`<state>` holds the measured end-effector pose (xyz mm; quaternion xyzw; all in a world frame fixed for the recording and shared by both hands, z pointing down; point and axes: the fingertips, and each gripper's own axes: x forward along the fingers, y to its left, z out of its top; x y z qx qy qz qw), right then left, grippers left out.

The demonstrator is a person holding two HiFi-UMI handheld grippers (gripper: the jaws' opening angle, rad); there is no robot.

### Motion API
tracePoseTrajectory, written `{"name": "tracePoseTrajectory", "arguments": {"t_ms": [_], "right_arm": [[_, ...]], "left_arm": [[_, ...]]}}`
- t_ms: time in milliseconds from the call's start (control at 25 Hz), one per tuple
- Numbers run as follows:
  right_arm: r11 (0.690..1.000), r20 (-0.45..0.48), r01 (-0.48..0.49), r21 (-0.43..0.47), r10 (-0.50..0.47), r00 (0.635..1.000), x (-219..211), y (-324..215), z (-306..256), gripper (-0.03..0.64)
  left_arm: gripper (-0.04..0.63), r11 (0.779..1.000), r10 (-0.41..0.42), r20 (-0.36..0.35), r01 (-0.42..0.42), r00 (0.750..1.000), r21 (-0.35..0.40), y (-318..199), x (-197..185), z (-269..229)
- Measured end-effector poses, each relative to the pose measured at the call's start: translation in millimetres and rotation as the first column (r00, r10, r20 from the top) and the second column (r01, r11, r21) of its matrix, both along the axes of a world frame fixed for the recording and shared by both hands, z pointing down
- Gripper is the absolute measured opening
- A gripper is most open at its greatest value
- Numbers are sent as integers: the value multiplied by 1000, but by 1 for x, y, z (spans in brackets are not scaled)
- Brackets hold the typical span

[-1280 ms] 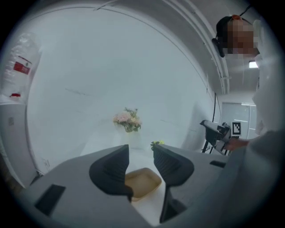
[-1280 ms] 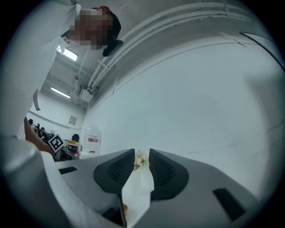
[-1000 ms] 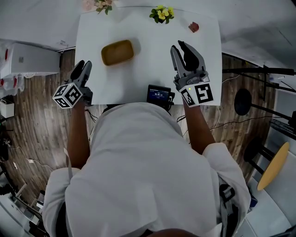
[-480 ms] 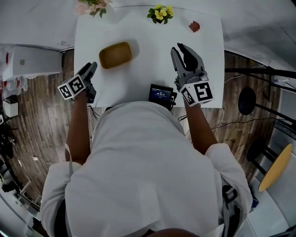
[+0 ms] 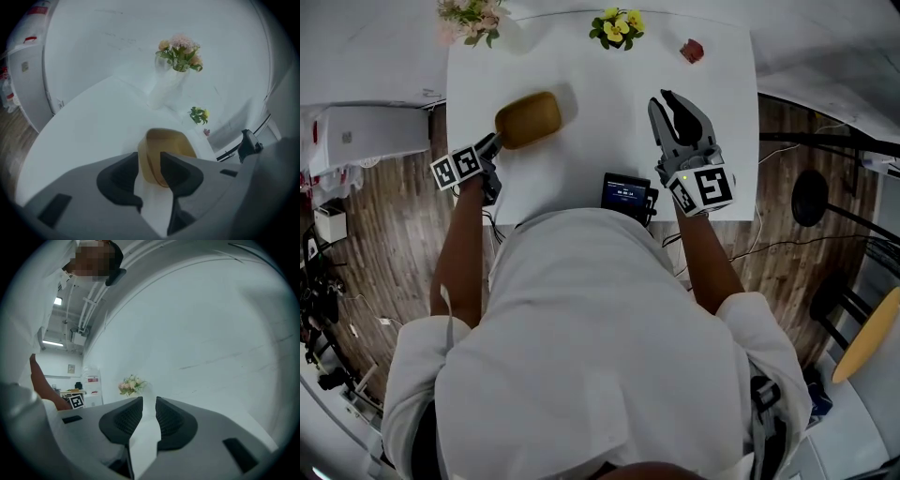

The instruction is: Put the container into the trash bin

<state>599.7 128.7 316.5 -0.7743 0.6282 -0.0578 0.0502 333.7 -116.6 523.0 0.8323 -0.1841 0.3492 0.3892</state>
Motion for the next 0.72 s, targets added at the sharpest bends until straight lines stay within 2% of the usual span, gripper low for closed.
{"name": "tracePoseTrajectory", "arguments": {"t_ms": [200, 440, 720], "right_arm": [[1000, 28, -18, 1, 18, 999, 5, 4, 10, 104], [999, 20, -43, -11, 43, 999, 14, 12, 12, 103], [1000, 13, -21, -3, 22, 1000, 3, 6, 3, 101]], "left_arm": [[102, 1000, -9, 14, 10, 1000, -23, -2, 4, 14], [32, 999, -38, -24, 38, 999, -25, 2, 11, 13], [28, 999, -53, -80, 52, 995, -16, 5, 9, -7]]}}
